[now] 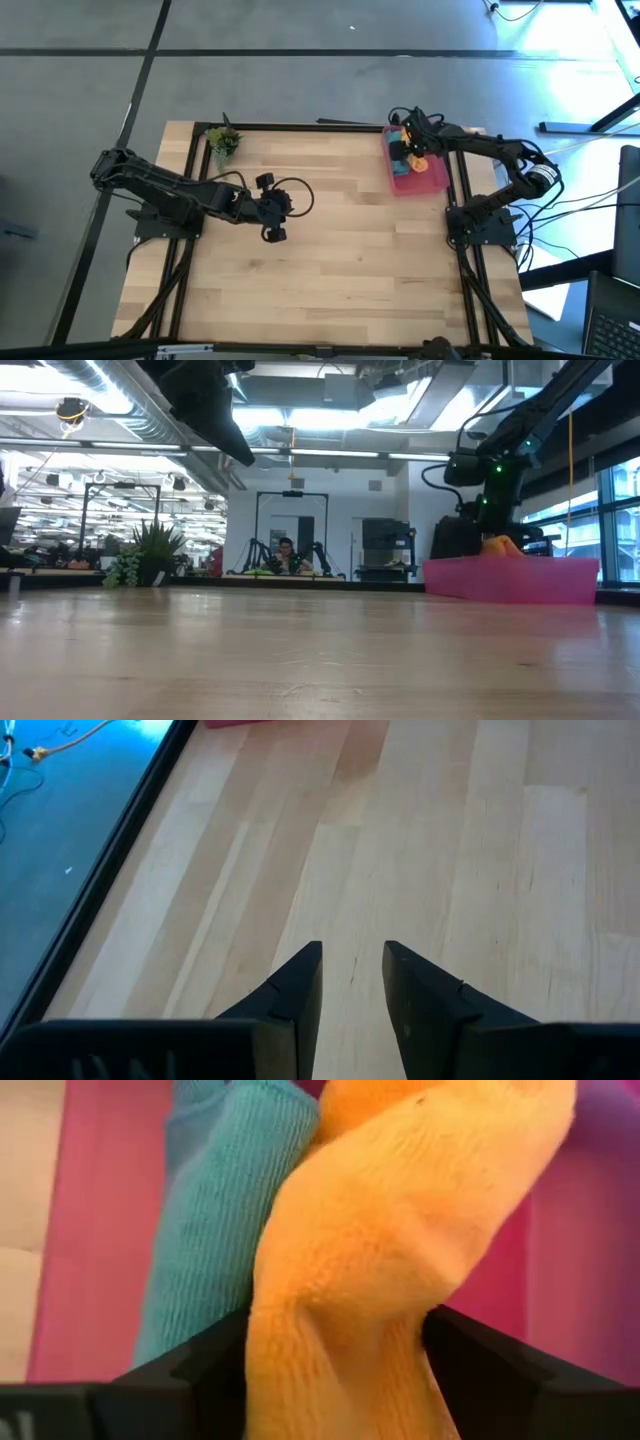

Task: Roll microfiber towels into tight, uniform cylinder then place into a basket
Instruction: Put the yellow microfiber cloth into the pink bin

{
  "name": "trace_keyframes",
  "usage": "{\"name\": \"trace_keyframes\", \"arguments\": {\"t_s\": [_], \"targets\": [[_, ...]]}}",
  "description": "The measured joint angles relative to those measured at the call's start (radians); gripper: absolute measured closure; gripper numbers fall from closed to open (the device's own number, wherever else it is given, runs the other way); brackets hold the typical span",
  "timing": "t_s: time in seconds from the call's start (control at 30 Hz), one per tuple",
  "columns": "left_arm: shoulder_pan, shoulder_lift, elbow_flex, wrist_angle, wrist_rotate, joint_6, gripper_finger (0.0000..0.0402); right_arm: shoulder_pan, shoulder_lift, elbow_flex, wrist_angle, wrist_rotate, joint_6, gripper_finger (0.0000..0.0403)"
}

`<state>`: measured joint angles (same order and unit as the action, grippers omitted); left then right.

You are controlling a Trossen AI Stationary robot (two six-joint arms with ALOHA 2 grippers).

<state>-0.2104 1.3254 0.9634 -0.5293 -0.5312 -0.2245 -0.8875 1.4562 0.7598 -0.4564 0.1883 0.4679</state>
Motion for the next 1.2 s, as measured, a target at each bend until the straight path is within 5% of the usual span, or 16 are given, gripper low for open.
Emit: {"name": "trace_keyframes", "arguments": {"t_s": [0.2, 0.53, 0.8, 1.2], "targets": [[0.000, 0.000, 0.000, 0.000, 0.001, -0.001, 0.0302, 0.000, 0.000, 0.066, -0.151, 0.000, 0.013, 0.0135], [0.000, 0.000, 0.000, 0.000, 0.001, -0.002, 0.0302, 0.000, 0.000, 0.068, -0.157, -0.001, 0.054, 0.0134], [-0.002, 0.000, 0.000, 0.000, 0.001, -0.003, 0.0302, -0.017, 0.000, 0.067, -0.174, -0.185, 0.050, 0.0134], [-0.034, 0.000, 0.000, 0.000, 0.002, -0.002, 0.0302, -0.019, -0.046, 0.066, -0.190, -0.053, 0.100, 0.0134]]}}
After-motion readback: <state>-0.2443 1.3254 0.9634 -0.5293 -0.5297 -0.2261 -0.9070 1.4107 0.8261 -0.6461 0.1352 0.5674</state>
